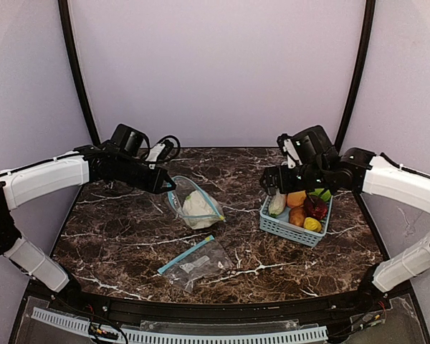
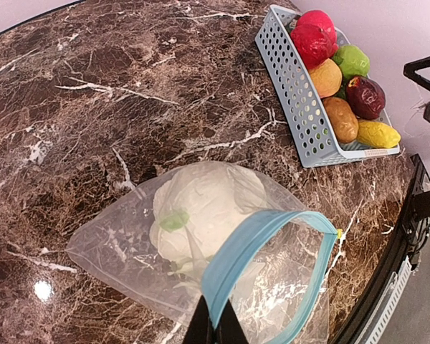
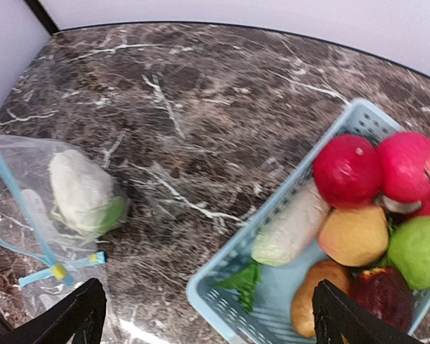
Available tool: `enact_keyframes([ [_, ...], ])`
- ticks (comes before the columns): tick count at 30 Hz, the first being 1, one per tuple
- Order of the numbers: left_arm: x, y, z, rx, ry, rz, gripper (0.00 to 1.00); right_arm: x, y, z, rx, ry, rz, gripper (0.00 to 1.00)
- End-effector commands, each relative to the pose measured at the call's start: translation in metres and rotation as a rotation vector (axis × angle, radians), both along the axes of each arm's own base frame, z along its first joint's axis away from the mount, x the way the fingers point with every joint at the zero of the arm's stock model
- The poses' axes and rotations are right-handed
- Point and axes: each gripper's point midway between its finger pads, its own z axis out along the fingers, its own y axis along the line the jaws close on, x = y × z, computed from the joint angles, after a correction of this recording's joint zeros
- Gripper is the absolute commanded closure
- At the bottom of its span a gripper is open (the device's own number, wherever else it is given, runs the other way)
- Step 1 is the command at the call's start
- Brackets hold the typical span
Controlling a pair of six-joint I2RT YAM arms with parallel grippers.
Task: Place the food in the zip-top bag and seal the zipper
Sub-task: Pick up the fake fruit from the bin.
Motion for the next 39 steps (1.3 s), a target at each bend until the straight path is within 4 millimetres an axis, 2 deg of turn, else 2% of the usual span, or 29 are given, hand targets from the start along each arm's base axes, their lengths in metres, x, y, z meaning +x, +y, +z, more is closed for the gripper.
enact_keyframes([
  [1,0.0,-0.001,0.019,-0.033,-0.037,0.0,0.99,0.001,-0.062,-0.031,-0.091,0.091,-0.196,0.02],
  [5,0.001,0.0,0.018,-0.03,-0.04,0.002,0.99,0.002,-0.111,-0.05,-0.13,0.16,-0.32,0.02],
  [8,0.002,0.0,0.017,-0.029,-0.037,0.004,0.99,-0.001,-0.139,-0.063,-0.137,0.223,-0.394,0.02],
  [10,0.001,0.0,0.016,-0.028,-0.032,0.002,0.99,-0.004,-0.148,-0.069,-0.146,0.246,-0.419,0.03],
  [15,0.002,-0.001,0.014,-0.027,-0.03,0.002,0.99,-0.006,-0.151,-0.085,-0.191,0.278,-0.394,0.05],
  [19,0.0,-0.003,0.015,-0.041,-0.022,-0.009,0.99,-0.003,-0.157,-0.102,-0.254,0.314,-0.391,0.18],
  [26,0.0,-0.002,0.019,-0.041,-0.035,-0.006,0.99,0.002,-0.169,-0.112,-0.319,0.32,-0.421,0.18],
  [30,-0.001,-0.002,0.02,-0.043,-0.033,-0.008,0.99,0.007,-0.163,-0.123,-0.318,0.332,-0.397,0.19],
  [32,-0.001,-0.002,0.02,-0.043,-0.033,-0.008,0.99,0.007,-0.156,-0.128,-0.296,0.35,-0.372,0.24],
  [35,0.0,-0.002,0.019,-0.039,-0.034,-0.007,0.99,0.009,-0.143,-0.125,-0.262,0.344,-0.325,0.27],
  [39,0.0,-0.002,0.018,-0.038,-0.031,-0.008,0.99,0.008,-0.149,-0.124,-0.292,0.329,-0.35,0.26],
])
